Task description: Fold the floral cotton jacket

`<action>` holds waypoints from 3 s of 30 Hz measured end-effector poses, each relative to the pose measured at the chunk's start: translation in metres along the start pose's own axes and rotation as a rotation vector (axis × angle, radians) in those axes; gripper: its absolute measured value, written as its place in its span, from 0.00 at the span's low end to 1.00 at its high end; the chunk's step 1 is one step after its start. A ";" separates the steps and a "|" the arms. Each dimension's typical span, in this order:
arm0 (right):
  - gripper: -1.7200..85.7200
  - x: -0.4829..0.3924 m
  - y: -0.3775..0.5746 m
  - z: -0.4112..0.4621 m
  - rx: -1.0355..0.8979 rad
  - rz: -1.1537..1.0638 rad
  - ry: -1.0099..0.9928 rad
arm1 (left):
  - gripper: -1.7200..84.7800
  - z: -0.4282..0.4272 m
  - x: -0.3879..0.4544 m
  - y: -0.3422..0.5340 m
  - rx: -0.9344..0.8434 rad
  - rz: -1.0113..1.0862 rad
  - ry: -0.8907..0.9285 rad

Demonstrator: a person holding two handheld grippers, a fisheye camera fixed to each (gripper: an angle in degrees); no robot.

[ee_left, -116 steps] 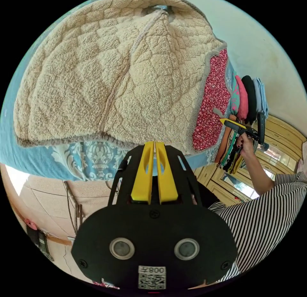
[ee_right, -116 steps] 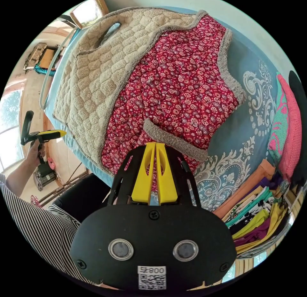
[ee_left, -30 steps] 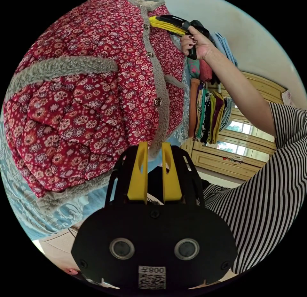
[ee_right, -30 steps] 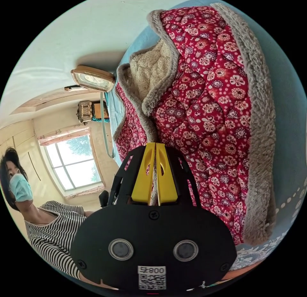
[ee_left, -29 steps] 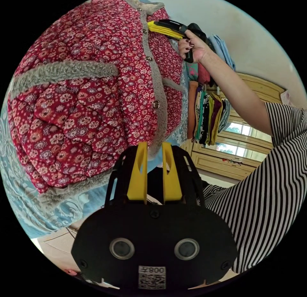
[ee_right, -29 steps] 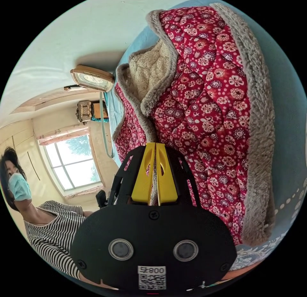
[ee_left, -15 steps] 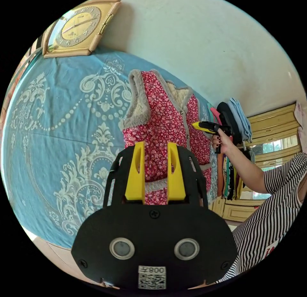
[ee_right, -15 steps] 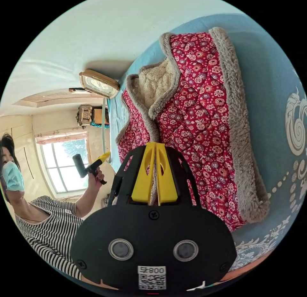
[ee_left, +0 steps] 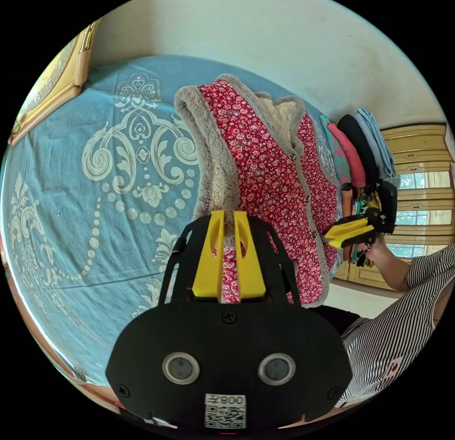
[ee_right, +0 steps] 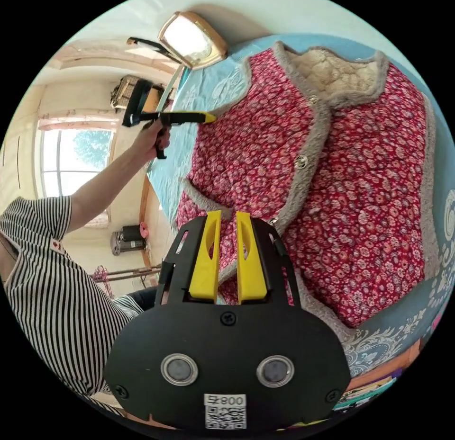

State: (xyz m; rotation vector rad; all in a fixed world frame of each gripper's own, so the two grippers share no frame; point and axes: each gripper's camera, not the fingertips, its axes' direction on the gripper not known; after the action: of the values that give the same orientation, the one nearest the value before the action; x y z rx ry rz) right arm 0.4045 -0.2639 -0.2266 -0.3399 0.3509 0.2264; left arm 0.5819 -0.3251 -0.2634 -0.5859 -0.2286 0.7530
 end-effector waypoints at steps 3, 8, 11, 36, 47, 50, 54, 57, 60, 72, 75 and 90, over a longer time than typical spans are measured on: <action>0.09 -0.047 0.015 0.067 -0.220 -0.161 -0.024 | 0.07 -0.013 -0.011 -0.008 0.013 -0.034 -0.038; 0.08 -0.061 0.047 0.141 -0.422 -0.221 0.084 | 0.09 -0.007 -0.039 -0.017 0.012 -0.133 0.001; 0.08 -0.052 0.058 0.133 -0.369 -0.176 -0.041 | 0.11 -0.014 -0.040 -0.006 0.087 -0.173 0.036; 0.05 0.021 0.148 0.070 -0.065 0.296 -0.145 | 0.06 0.012 -0.023 0.139 -0.135 -0.451 0.268; 0.05 0.058 0.168 0.081 -0.015 0.409 -0.229 | 0.05 -0.009 -0.015 0.130 -0.005 -0.602 0.048; 0.04 0.060 0.177 0.071 -0.010 0.439 -0.241 | 0.04 -0.031 -0.002 0.110 0.131 -0.558 0.060; 0.03 0.055 0.177 0.028 0.048 0.416 -0.171 | 0.05 -0.030 0.022 0.035 0.168 -0.319 0.156; 0.02 0.055 0.145 -0.020 0.149 0.321 -0.009 | 0.05 -0.020 0.037 -0.030 0.182 -0.167 0.191; 0.02 0.062 0.088 -0.058 0.242 0.203 0.183 | 0.08 -0.005 0.050 -0.094 0.171 -0.096 0.206; 0.02 0.104 -0.055 -0.098 0.298 0.157 0.479 | 0.05 0.045 0.114 -0.211 0.014 0.082 -0.018; 0.02 0.113 -0.062 -0.102 0.289 0.154 0.440 | 0.04 0.026 0.109 -0.205 0.093 0.053 0.114; 0.02 0.136 -0.075 -0.170 0.361 0.085 0.279 | 0.04 0.019 0.133 -0.240 0.097 0.106 0.157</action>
State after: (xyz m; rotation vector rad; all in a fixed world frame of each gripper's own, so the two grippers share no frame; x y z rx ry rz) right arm 0.4991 -0.3734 -0.4057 0.0016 0.6713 0.1943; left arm 0.8076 -0.3629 -0.1109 -0.5654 -0.0157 0.8115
